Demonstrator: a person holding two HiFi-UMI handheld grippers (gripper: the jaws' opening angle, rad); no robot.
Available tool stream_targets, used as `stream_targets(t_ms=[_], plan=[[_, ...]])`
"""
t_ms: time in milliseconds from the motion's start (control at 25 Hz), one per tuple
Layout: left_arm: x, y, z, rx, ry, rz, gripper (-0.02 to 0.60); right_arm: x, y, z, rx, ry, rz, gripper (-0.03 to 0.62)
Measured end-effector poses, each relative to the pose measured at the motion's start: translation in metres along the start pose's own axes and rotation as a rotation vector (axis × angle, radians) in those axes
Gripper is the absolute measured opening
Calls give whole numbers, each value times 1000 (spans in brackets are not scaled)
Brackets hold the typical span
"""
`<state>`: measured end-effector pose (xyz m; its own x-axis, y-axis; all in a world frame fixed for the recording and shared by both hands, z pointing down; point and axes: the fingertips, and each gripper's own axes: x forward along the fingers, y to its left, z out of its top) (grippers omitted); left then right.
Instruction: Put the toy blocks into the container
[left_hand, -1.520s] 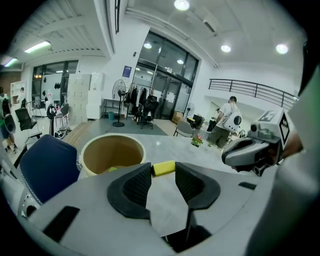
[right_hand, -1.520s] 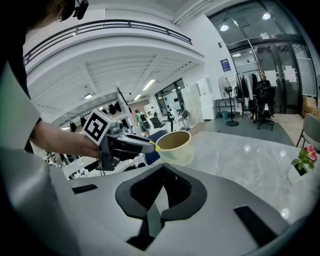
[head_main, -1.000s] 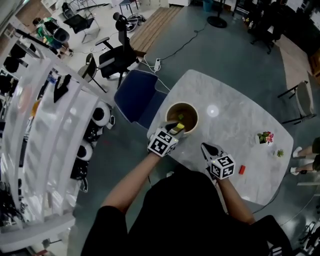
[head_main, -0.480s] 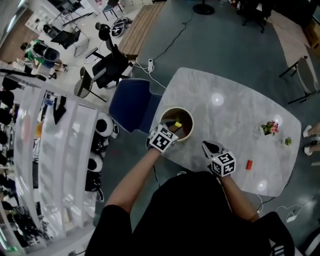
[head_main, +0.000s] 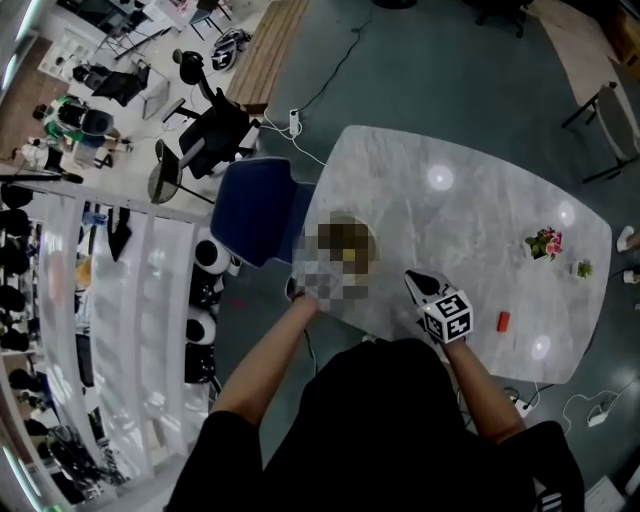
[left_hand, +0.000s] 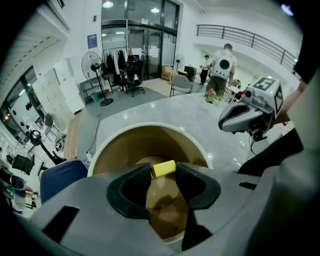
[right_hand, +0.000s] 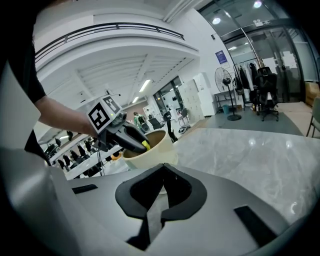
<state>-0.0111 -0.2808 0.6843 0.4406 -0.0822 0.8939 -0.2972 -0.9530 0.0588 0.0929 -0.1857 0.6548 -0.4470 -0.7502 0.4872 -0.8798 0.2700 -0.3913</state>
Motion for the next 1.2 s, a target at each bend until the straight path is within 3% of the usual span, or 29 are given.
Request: stream_targets(t_ms=[320,640,960,1200], plan=[[8,0,-2,21,35,24,163,-6,-16,-14,35,23,-21,0],[7,6,-5,16,18,10,163,-12,-5,-18,28,24,-53,0],[-13,-7,8,-4,-84,-25,164,-31,12,-18,34,-5,-100,0],[-45,-20,17,-21,-198,1,166,-47,29,-25,15,-1,-120,0]])
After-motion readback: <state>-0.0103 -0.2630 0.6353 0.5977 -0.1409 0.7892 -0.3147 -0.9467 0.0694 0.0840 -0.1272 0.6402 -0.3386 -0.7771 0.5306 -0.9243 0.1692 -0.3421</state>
